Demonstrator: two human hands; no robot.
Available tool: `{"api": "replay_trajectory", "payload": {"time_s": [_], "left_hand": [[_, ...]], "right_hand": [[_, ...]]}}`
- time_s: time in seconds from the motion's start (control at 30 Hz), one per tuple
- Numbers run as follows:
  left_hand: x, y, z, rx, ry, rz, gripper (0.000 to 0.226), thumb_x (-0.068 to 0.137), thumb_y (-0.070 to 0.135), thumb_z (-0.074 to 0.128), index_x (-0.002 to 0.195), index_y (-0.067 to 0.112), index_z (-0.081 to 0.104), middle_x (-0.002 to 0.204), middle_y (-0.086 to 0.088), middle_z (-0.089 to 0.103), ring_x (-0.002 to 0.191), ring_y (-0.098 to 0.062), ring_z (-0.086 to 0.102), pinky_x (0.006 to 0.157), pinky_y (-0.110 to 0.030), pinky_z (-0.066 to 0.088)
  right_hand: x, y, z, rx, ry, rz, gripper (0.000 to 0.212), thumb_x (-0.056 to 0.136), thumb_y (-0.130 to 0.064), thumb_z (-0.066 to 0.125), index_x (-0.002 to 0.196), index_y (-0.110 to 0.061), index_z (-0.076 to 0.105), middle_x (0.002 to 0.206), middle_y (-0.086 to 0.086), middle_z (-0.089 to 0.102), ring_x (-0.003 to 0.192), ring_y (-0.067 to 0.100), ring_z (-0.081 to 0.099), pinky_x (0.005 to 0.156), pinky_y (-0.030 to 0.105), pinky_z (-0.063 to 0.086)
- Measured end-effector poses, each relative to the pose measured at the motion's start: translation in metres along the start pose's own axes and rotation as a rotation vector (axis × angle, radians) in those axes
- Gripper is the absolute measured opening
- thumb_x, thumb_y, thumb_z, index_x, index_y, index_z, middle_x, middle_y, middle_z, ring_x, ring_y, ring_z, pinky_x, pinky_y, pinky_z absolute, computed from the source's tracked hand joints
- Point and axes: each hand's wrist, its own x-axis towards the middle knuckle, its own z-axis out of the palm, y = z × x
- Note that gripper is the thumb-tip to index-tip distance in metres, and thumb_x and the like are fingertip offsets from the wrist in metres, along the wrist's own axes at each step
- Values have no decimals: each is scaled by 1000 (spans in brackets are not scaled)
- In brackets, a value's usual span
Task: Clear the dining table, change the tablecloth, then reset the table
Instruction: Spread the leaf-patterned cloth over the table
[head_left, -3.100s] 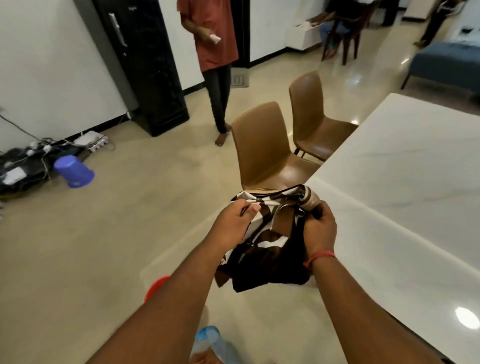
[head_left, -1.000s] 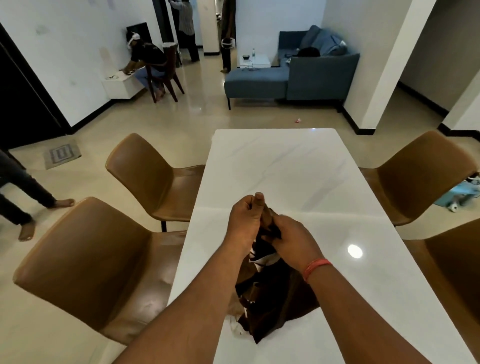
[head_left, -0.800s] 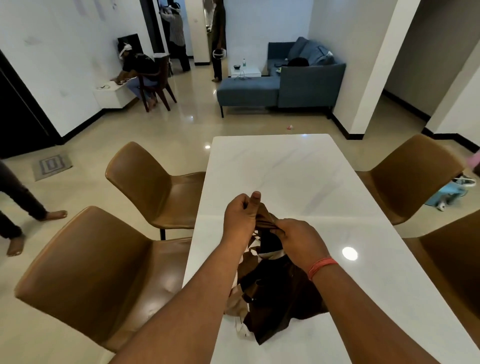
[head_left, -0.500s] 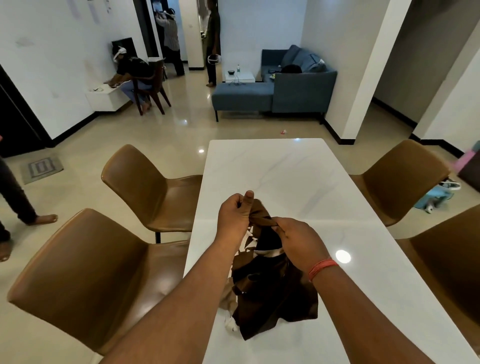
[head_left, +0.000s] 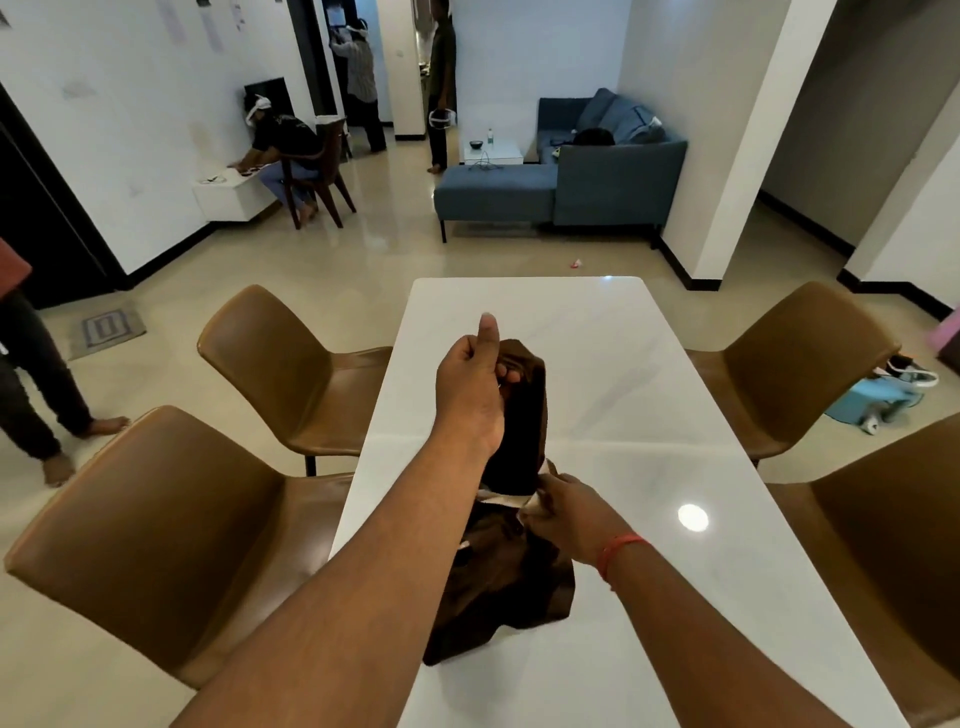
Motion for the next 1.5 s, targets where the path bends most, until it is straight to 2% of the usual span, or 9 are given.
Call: {"api": "replay_trajectory", "payload": {"time_s": [0.13, 0.27, 0.37, 0.57, 0.73, 0.9, 1.07, 1.33, 1.5], "left_hand": [[-3, 20, 2, -181, 90, 54, 27, 94, 43, 62, 88, 16, 62, 63, 5, 55, 57, -7, 53, 73, -24, 55], [31, 25, -56, -323, 463, 102, 26, 98, 38, 58, 97, 12, 58, 72, -1, 60, 62, -9, 65, 66, -26, 57], [35, -3, -86, 183, 714, -37, 26, 99, 38, 57, 108, 14, 55, 101, -4, 65, 93, -19, 65, 85, -37, 55], [-2, -59, -30, 821, -203, 83, 49, 90, 39, 70, 134, 27, 51, 122, 9, 59, 113, -13, 59, 81, -18, 42], [-24, -64, 14, 1114, -516, 178, 11, 90, 49, 66, 91, 45, 55, 86, 21, 63, 78, 6, 58, 67, -17, 40], [-13, -58, 6, 1275, -399, 305, 38, 101, 45, 47, 79, 18, 62, 79, -1, 65, 79, -19, 62, 78, -37, 49], [-8, -50, -14, 1242, -342, 322, 46, 104, 50, 36, 85, 19, 64, 87, 6, 67, 82, -10, 60, 81, -31, 49], [34, -17, -109, 765, 520, 79, 46, 107, 41, 31, 102, 9, 63, 95, -9, 60, 90, -28, 56, 80, -36, 41], [40, -27, -134, 1149, 516, 151, 37, 107, 31, 32, 107, 11, 63, 105, -11, 59, 90, -25, 53, 81, -39, 44]], "right_hand": [[3, 46, -12, 31, 140, 72, 25, 87, -22, 55, 103, -17, 73, 101, 11, 73, 93, 30, 68, 84, 33, 54], [-5, 87, -68, 640, 540, 292, 30, 84, -5, 47, 93, -20, 70, 104, 14, 71, 90, 31, 69, 77, 44, 60], [-7, 86, -94, 842, 614, 220, 32, 89, -10, 43, 99, -22, 70, 104, 8, 71, 95, 28, 70, 75, 45, 62], [3, 31, -102, 511, 535, -50, 29, 86, -1, 49, 87, -23, 67, 90, 0, 69, 89, 23, 63, 85, 40, 55], [5, 15, -100, 456, 547, -70, 24, 82, -5, 57, 98, -19, 68, 103, 2, 66, 98, 22, 61, 91, 36, 51], [-6, 31, -104, 409, 601, -53, 17, 84, -2, 64, 91, -17, 69, 92, 0, 68, 90, 20, 63, 88, 39, 55], [-15, 48, -109, 303, 656, -5, 26, 85, 8, 56, 86, -15, 69, 87, 4, 69, 85, 23, 65, 85, 41, 58], [-47, 111, -170, 949, 1134, 548, 18, 99, -19, 49, 108, -24, 64, 105, 0, 59, 98, 18, 58, 89, 35, 52], [-48, 87, -160, 1138, 1045, 378, 29, 101, -16, 40, 87, -33, 58, 101, 1, 62, 97, 22, 65, 77, 41, 60]]}}
